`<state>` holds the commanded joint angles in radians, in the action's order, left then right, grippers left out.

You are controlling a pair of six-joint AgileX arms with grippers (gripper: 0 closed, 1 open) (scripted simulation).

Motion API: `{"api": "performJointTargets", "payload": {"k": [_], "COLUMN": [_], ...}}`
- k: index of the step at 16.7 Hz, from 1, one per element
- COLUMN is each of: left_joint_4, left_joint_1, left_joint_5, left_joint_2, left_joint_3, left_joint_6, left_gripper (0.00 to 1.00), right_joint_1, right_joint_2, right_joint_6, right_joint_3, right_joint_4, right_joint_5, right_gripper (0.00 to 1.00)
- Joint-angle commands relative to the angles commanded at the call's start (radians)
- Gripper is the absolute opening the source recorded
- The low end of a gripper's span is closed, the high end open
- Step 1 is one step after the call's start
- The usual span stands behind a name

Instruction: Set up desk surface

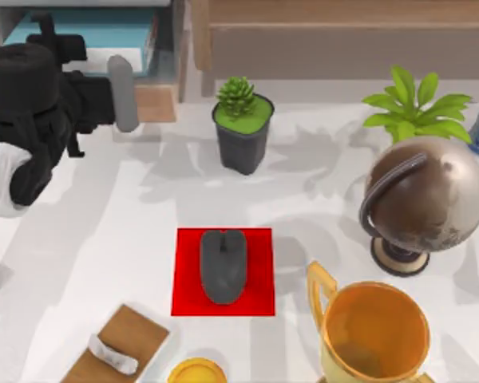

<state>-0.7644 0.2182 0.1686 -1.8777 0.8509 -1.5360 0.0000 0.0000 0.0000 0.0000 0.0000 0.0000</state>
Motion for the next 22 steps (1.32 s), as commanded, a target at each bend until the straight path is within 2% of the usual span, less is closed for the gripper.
{"api": "performJointTargets", "payload": {"k": [2,15,22], "left_joint_4": [0.000,0.000,0.000], "left_joint_1": [0.000,0.000,0.000], "left_joint_5": [0.000,0.000,0.000], "left_joint_2": [0.000,0.000,0.000], "left_joint_3": [0.000,0.000,0.000], "left_joint_6": [0.000,0.000,0.000], "left_gripper": [0.00,0.98,1.00], "right_joint_1": [0.000,0.000,0.000], "right_joint_2": [0.000,0.000,0.000], "right_joint_6": [0.000,0.000,0.000], "right_joint_3": [0.000,0.000,0.000], "right_joint_4": [0.000,0.000,0.000], "right_joint_5": [0.000,0.000,0.000], "right_gripper": [1.00,1.00,1.00]}}
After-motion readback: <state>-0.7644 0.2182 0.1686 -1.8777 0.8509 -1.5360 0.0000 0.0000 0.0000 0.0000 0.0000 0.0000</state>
